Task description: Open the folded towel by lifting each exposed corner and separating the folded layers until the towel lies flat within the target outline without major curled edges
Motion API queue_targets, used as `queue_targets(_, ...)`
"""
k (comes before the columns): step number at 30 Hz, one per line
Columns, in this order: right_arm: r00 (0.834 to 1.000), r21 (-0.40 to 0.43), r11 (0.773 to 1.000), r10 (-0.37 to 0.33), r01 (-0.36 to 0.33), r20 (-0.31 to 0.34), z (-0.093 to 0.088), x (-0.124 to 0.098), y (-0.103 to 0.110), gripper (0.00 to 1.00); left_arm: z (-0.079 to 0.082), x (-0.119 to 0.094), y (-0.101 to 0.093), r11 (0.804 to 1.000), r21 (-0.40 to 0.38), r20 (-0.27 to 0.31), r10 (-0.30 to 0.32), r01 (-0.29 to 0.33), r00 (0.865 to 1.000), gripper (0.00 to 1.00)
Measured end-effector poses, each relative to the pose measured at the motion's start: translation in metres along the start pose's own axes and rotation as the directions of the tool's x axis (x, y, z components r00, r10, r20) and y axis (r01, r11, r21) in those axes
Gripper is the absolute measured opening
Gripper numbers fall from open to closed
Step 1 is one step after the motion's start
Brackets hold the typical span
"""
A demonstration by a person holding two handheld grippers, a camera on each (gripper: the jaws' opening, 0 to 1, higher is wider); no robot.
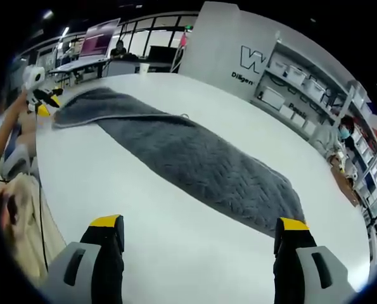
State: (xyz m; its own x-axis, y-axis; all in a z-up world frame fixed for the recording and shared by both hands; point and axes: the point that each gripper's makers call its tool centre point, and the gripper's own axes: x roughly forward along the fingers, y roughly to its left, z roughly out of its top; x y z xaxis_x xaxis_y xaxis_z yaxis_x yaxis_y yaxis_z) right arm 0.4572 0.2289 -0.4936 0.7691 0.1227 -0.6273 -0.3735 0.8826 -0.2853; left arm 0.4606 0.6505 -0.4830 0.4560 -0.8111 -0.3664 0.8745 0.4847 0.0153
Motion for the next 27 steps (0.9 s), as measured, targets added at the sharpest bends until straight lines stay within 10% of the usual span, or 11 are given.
queue_targets(8,1.000,-0.004,1.000,0.001,-0.001,-0.003,0.001,0.001,0.002,0.99,0.046,-0.016,0.012,0.984,-0.178,0.267,0.027,0.022,0.963,0.50)
queue_targets(15,1.000,-0.003,1.000,-0.009,0.009,0.001,0.003,0.003,0.002,0.99,0.034,-0.013,0.015,0.990,-0.133,0.176,0.077,-0.053,0.981,0.86)
queue_targets(27,0.994,-0.037,0.999,-0.002,0.006,0.108,0.037,0.005,0.016,0.99,0.020,-0.016,0.017,0.990,-0.111,0.107,0.101,-0.090,0.989,1.00)
